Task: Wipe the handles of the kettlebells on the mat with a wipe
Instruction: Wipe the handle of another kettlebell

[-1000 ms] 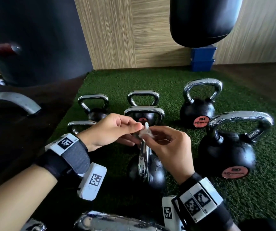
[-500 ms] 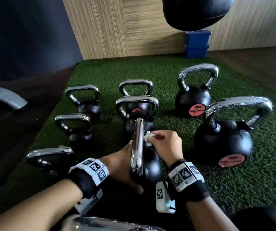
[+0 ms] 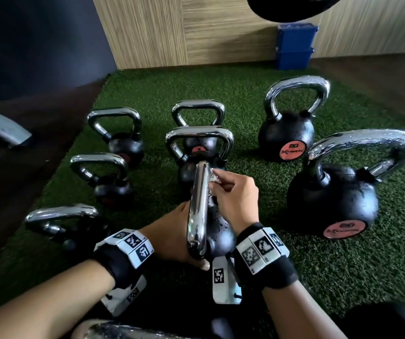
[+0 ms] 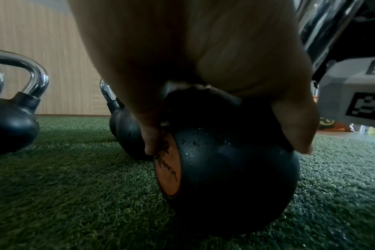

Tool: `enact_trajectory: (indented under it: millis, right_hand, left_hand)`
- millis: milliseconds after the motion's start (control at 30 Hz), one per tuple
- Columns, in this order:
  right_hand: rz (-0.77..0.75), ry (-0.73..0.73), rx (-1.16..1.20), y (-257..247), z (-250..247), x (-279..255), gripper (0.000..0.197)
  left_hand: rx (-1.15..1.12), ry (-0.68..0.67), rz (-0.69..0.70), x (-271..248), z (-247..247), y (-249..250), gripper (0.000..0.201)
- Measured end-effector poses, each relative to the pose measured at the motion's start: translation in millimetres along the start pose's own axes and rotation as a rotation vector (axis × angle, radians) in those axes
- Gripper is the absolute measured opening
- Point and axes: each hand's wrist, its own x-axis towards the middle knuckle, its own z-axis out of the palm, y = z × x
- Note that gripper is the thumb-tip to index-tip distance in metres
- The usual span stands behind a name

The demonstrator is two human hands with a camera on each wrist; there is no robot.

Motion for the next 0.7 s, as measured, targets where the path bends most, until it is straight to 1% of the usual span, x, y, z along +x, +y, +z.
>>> enact_trajectory:
  millis: [133,200,267,333,400,433,467,567,633,700]
  right_hand:
    - [0.041,-0.045,-0.023,2.1,0.9,3.1,0.035]
    - [0.017,-0.048,0.017,-4.0,-2.2,6.9,0.036]
    - [-0.095,-0.011,0.047,-12.1,-5.8,6.4,0.038]
    - [-0.225,0.005,0.03,-15.4,-8.0,1.4,0.045]
    - [-0.298,-0.005,0.008,-15.7,-10.4,-2.2,0.049]
    - [-0.309,-0.014,-0.001,-16.3,-11.9,-1.2,0.048]
    - [-0.313,-0.025,-0.014,-17.5,-13.2,1.0,0.047]
    - [-0.351,-0.054,-0.058,-24.5,-18.4,3.5,0.046]
    - [-0.443,-0.063,-0.053,-28.9,-23.5,-4.8,0.042]
    - [-0.556,-0.088,-0.052,-29.0,-28.8,-18.8,0.039]
  left_hand:
    - [0.1,-0.044,-0.005,4.3,0.2,0.3,0.104]
    - [0.065,-0.049,-0.014,4.6,0.6,-1.4,0.104]
    - [-0.035,-0.017,-0.056,2.3,1.3,-3.6,0.109]
    - [-0.066,-0.007,-0.094,1.7,2.6,-6.1,0.106]
    - [0.039,-0.065,-0.11,2.6,1.4,-4.6,0.094]
    - [0.085,-0.093,-0.115,3.2,0.0,-3.1,0.094]
    - [0.092,-0.097,-0.126,3.8,-1.5,-2.2,0.098]
    - [-0.005,-0.071,-0.142,3.8,-8.0,1.1,0.115]
    - [-0.02,-0.088,-0.153,4.9,-11.1,4.1,0.117]
    - [0.048,-0.118,-0.157,6.2,-13.6,6.9,0.113]
